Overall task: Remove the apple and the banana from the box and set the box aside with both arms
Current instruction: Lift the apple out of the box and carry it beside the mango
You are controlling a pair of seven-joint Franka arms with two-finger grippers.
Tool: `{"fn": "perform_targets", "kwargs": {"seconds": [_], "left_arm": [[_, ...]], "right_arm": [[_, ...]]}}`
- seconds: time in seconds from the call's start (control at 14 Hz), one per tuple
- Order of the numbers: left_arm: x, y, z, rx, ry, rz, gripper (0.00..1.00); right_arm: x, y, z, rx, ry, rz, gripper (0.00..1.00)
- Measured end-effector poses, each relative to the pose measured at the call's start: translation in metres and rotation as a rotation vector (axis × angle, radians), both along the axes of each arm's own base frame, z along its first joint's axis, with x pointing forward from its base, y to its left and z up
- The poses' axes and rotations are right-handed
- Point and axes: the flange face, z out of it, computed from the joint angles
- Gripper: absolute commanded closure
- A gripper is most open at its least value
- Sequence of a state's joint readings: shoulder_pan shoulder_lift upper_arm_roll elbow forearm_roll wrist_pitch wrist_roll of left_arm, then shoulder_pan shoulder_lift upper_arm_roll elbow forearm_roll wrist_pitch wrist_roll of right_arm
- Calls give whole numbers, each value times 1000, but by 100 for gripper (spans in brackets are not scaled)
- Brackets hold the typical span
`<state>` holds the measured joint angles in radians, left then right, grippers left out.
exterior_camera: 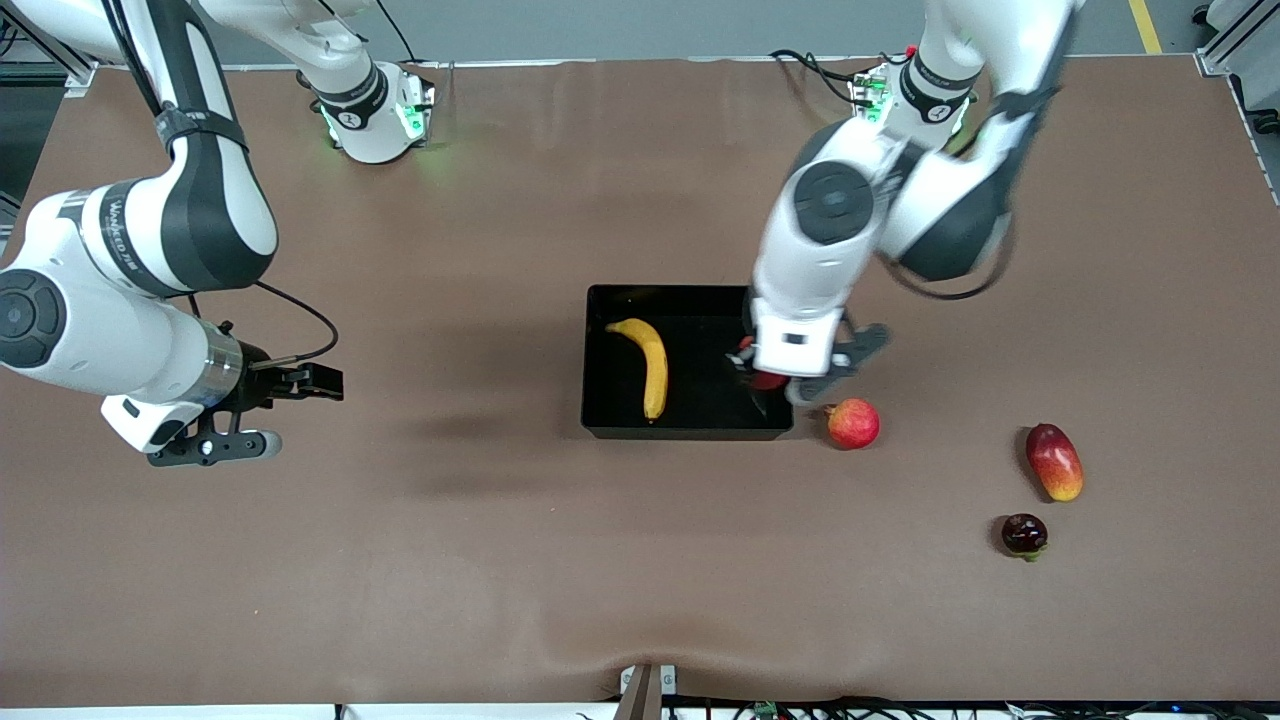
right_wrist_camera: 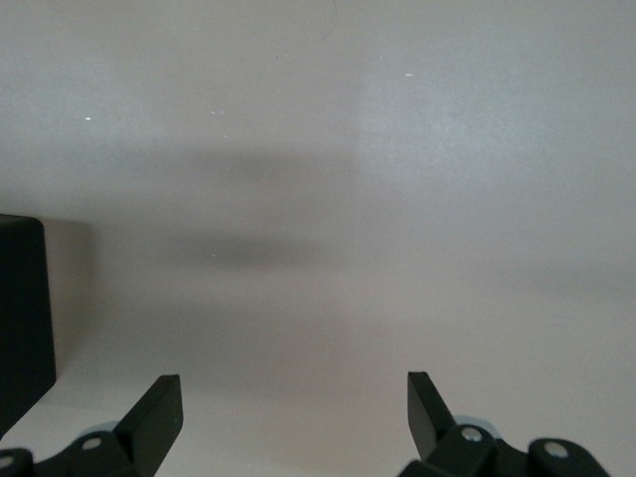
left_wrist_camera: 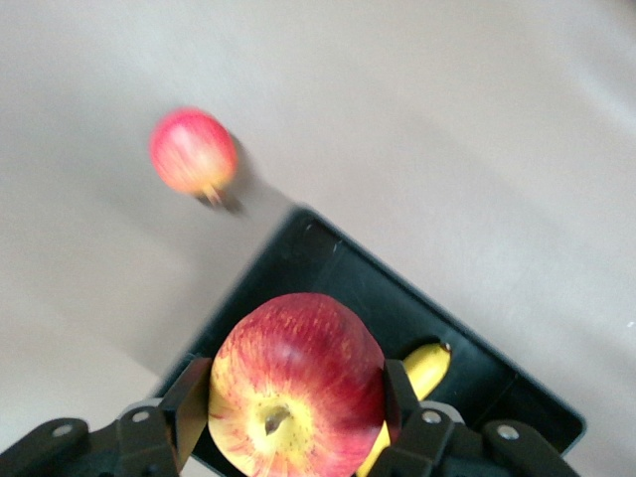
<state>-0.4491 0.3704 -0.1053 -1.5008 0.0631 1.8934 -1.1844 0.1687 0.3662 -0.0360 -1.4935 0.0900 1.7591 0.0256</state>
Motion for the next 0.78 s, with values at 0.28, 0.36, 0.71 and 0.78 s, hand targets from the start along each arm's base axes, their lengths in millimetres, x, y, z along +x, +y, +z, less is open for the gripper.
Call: {"fn": "perform_targets", "kwargs": {"seconds": [0.28, 0.36, 0.71, 0.78], "left_arm": [[27, 102, 32, 34, 47, -72, 100], [32, 125, 29, 42, 73, -89, 100], [45, 223, -18, 52, 190, -99, 100], [45, 237, -30, 51, 211, -92, 100]], "right_arm": [[1, -1, 4, 0, -9, -2, 0], [2, -1, 4, 0, -15, -3, 0], [5, -7, 4, -1, -31, -12, 0], [6, -8, 3, -2, -29, -13, 0]]}}
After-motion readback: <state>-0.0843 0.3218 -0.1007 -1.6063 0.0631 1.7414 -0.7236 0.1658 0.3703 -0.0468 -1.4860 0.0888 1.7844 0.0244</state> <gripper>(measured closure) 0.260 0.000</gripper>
